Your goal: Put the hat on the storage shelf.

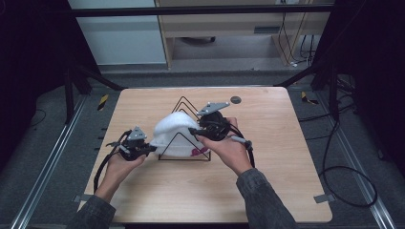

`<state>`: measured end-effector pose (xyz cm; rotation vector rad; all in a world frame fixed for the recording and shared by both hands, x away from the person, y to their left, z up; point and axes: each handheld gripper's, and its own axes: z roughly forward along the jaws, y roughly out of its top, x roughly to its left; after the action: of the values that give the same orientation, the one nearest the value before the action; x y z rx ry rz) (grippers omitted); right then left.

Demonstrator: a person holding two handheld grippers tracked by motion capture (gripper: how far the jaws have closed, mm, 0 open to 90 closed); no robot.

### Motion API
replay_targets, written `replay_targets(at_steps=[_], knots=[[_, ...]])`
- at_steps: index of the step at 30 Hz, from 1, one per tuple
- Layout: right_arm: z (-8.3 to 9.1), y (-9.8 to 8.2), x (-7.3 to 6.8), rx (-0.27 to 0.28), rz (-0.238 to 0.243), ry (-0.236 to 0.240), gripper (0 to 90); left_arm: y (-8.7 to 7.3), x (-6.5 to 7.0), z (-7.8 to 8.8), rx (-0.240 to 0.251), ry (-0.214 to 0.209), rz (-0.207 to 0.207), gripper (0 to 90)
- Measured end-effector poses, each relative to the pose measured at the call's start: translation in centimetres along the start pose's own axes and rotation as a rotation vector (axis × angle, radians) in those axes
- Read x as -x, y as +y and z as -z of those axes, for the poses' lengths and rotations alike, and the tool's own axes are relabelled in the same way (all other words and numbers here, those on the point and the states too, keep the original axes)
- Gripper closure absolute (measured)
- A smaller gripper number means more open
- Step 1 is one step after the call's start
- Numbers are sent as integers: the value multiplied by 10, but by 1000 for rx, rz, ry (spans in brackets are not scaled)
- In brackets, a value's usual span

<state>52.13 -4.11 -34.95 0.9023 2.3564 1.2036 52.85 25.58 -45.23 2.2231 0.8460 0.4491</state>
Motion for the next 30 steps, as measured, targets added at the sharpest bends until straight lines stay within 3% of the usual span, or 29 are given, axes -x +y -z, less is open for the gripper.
replay_targets(at_steps=[4, 6, 8, 10, 12, 15, 17, 19, 21, 24, 27, 30], knots=[[2, 0, -2, 1, 4, -6, 448, -1, 0, 4, 3, 1, 18, 798], [1, 2, -3, -12, 13, -1, 401, 0, 2, 5, -9, 23, -12, 765], [1, 4, -4, -21, 21, -6, 354, 0, 2, 9, 4, 27, 9, 713], [2, 4, -5, -18, 11, 1, 314, 1, 3, 11, 6, 29, 6, 645], [2, 5, -6, -28, 32, -11, 256, 3, 5, 16, 10, 63, -17, 521], [6, 5, -9, -15, 18, -17, 208, 2, 4, 23, 32, 28, 34, 375], [7, 4, -11, -9, 17, -13, 191, 3, 7, 24, 29, 27, 14, 292], [8, 5, -12, -17, 27, -20, 154, 4, 8, 27, 36, 24, 37, 222], [10, 6, -11, -16, 19, -5, 138, 5, 10, 28, 47, 18, 29, 162], [14, 8, -9, 0, 29, -13, 118, 6, 8, 33, 62, 35, 50, 106], [15, 5, -7, -7, 39, -7, 98, 5, 7, 36, 74, 29, 36, 74], [20, 0, -8, 2, 44, -16, 91, 4, 6, 41, 93, 35, 65, 74]])
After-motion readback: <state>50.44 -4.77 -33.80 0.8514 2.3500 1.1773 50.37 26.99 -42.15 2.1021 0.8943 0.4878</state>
